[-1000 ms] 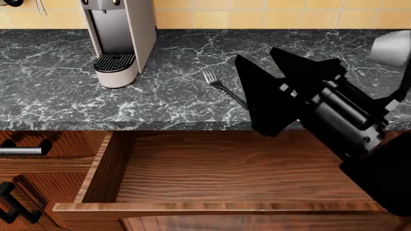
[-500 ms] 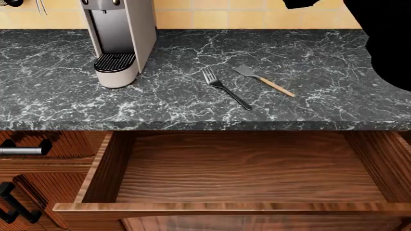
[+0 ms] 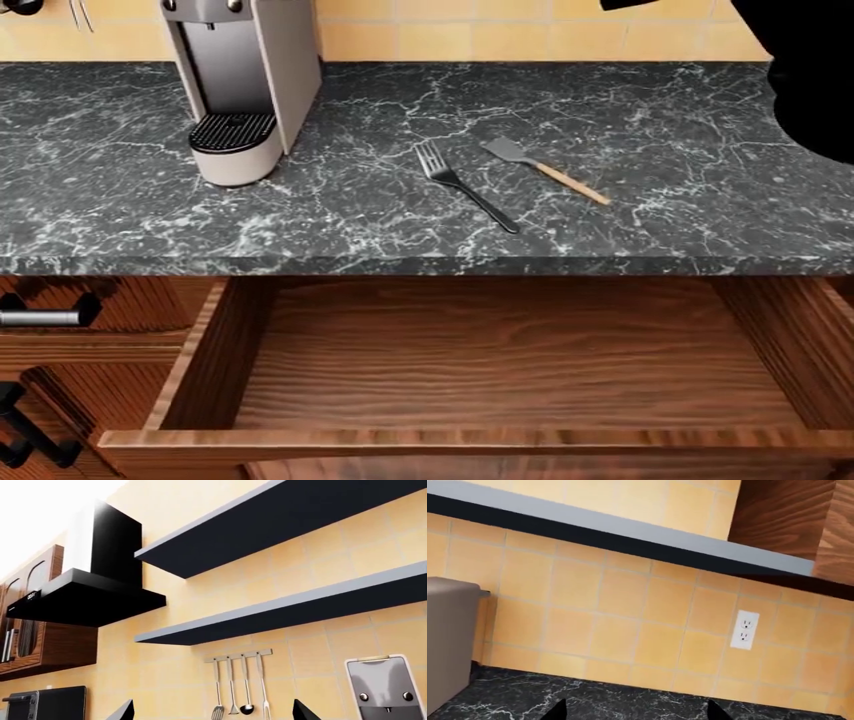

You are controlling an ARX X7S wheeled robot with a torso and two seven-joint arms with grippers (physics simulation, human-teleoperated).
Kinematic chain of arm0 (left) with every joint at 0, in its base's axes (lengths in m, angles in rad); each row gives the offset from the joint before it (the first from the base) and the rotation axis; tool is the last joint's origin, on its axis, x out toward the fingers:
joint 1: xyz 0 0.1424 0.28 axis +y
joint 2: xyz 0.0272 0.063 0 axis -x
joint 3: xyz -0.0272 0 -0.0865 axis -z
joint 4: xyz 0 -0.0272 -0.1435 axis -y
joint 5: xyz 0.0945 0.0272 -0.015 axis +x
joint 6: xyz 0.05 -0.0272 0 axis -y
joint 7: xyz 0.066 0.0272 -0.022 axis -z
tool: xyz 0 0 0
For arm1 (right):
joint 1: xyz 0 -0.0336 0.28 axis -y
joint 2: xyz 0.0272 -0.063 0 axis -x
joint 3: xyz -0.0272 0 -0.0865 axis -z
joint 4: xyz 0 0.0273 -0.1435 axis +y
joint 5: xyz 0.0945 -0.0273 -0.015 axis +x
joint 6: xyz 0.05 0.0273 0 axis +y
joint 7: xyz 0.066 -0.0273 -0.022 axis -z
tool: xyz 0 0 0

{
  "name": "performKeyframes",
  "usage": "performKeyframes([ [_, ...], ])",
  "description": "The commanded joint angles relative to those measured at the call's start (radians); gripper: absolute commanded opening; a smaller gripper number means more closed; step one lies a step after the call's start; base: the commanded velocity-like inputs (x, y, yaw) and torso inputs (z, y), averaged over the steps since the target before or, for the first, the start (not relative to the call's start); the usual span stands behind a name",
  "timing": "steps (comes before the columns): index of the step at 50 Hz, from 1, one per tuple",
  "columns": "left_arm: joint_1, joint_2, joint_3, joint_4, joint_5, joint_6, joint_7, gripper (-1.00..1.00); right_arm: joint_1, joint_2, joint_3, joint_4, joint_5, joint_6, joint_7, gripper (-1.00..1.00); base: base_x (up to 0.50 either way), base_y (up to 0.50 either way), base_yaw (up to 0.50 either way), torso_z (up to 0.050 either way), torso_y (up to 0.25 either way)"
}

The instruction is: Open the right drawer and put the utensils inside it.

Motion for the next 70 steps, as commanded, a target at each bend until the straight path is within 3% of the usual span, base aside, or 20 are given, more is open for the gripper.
performKeyframes([
  [1, 0.0, 0.008, -0.012, 0.0, -0.007, 0.0, 0.007, 1.0, 0.01, 0.006, -0.022, -0.004, -0.001, 0.003, -0.013, 1.0, 0.15, -0.05, 0.0, 0.0, 0.0],
  [70, 0.0, 0.027, -0.017, 0.0, -0.003, 0.008, 0.024, 1.0, -0.003, 0.029, -0.045, -0.015, 0.043, 0.004, -0.003, 1.0, 0.14, -0.12, 0.0, 0.0, 0.0],
])
